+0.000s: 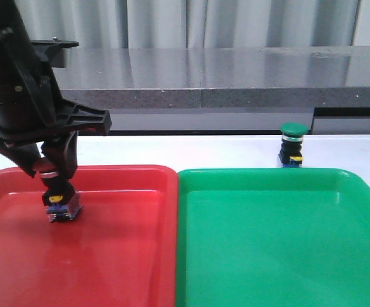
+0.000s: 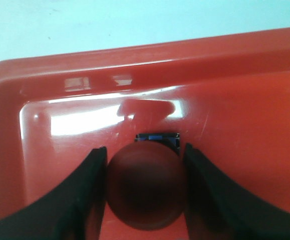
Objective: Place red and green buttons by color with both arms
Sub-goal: 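Lower the red button into the red tray with the left gripper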
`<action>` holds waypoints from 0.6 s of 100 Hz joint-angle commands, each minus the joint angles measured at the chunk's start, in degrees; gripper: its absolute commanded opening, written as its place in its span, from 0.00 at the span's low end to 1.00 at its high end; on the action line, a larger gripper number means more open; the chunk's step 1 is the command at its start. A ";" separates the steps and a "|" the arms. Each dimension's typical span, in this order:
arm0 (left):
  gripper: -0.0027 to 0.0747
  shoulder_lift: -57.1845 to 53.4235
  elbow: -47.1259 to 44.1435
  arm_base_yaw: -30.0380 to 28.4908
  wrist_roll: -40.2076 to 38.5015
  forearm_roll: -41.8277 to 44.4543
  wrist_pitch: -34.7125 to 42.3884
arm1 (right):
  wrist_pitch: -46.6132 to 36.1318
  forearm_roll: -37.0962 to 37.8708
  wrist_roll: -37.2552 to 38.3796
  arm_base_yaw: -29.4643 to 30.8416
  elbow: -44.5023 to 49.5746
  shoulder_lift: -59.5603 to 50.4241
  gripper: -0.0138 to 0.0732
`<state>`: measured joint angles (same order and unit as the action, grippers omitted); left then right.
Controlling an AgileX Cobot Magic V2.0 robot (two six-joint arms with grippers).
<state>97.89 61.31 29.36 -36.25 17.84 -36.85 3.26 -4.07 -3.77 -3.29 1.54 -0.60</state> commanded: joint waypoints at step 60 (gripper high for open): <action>0.82 -1.47 1.49 0.37 -0.56 0.58 -0.23 | -4.08 0.04 -0.16 0.32 -0.81 -0.95 0.08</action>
<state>98.63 61.31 29.36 -36.25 17.82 -37.62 3.26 -4.07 -3.77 -3.29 1.54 -0.60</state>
